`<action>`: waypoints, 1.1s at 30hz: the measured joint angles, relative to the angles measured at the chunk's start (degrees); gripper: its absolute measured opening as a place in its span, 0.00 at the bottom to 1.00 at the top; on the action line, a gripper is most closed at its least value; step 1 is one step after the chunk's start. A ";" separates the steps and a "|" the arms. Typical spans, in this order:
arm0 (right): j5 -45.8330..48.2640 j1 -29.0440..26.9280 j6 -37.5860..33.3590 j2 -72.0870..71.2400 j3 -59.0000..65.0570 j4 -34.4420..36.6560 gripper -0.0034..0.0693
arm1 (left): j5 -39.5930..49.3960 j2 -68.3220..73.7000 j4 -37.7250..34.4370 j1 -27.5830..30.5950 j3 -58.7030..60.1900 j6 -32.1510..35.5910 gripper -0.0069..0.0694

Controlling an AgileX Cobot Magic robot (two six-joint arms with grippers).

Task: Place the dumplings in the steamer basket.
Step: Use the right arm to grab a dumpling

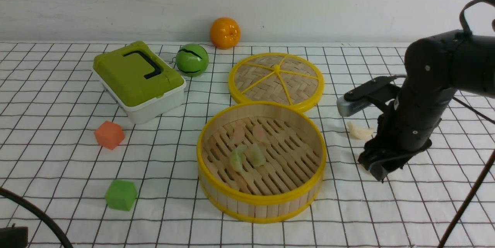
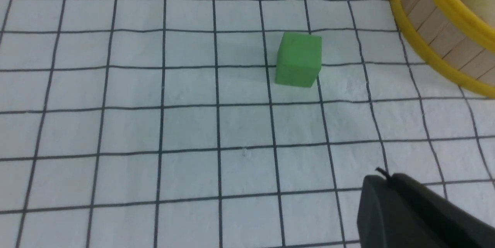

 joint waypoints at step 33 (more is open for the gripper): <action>9.83 -2.96 -2.83 16.70 -16.75 4.90 0.38 | -11.19 0.00 1.11 0.00 1.70 -1.79 0.08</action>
